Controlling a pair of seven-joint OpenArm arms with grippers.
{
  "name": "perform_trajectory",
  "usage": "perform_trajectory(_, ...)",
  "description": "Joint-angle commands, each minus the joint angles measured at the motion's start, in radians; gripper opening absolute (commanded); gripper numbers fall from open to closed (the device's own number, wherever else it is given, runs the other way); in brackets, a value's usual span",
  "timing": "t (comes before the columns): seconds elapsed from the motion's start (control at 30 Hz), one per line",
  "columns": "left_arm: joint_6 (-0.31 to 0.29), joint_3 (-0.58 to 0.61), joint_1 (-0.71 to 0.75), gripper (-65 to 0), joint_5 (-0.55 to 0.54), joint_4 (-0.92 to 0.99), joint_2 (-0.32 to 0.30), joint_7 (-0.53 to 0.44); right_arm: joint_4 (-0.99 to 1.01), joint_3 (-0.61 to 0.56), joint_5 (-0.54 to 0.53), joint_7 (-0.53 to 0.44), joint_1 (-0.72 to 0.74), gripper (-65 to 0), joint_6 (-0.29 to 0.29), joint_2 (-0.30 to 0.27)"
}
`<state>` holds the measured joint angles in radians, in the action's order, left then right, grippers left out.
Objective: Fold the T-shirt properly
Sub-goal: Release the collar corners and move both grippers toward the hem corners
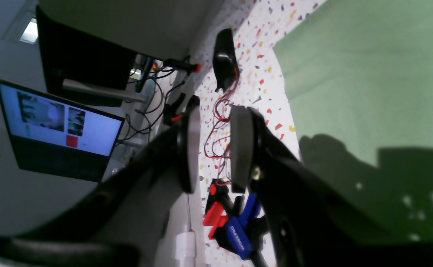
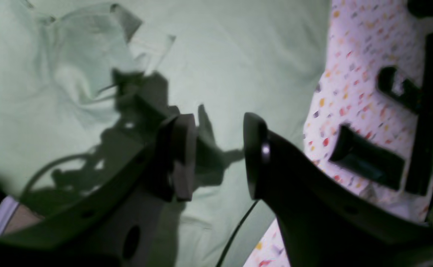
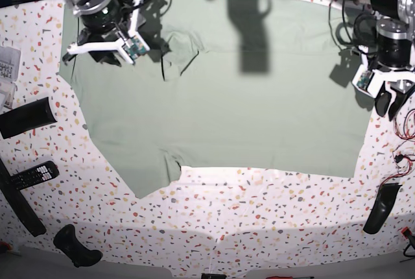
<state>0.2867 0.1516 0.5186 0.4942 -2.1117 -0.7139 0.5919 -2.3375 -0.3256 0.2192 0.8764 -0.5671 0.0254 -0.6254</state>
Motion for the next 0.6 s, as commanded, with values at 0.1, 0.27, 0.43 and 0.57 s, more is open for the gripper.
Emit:
perform_trajectory(0.1,-0.029,-0.007,-0.1,-52.3,-0.126,-0.014,-0.015,0.03,-0.019,0.005,0.011,-0.095,0.036,-43.8,-0.016,-0.017)
perform_trajectory(0.27,-0.105,-0.007,-0.222,-52.3,-0.202,-0.003,-0.015,0.028,-0.019,0.005,0.012,-0.107,0.052,-43.8,-0.026,-0.017)
perform_trajectory(0.43,-0.104,-0.007,-0.341,-52.3,-0.249,0.087,-0.014,0.024,-0.019,0.005,0.011,-0.112,0.052,-43.8,-0.026,-0.017)
perform_trajectory(0.57,-0.105,-0.007,-0.443,-52.3,-0.308,0.226,-0.014,0.004,-0.019,0.005,0.012,-0.144,0.052,-43.8,-0.034,-0.017)
